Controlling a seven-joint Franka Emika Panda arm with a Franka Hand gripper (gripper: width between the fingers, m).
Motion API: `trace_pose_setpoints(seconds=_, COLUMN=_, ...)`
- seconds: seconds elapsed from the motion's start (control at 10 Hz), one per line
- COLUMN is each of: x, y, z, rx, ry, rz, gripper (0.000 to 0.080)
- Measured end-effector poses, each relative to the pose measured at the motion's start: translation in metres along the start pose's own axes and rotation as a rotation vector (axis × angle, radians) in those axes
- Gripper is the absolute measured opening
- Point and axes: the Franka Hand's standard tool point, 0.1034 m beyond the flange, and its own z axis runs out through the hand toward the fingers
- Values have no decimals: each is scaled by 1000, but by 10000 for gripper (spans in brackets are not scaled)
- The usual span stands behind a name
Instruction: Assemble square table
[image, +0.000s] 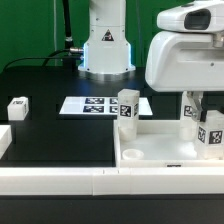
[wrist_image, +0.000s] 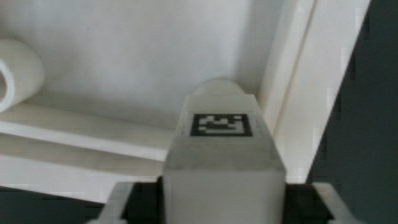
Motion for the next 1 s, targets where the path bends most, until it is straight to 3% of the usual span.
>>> trace_pose_setpoints(seconds=0.4, x=0, y=1, z=1, rx=7, ry=-3, rz=387, gripper=284)
trace_pose_setpoints(seconds=1.0, x=-5, y=27, z=0, rx=-41, ry=-19, rz=748, gripper=285)
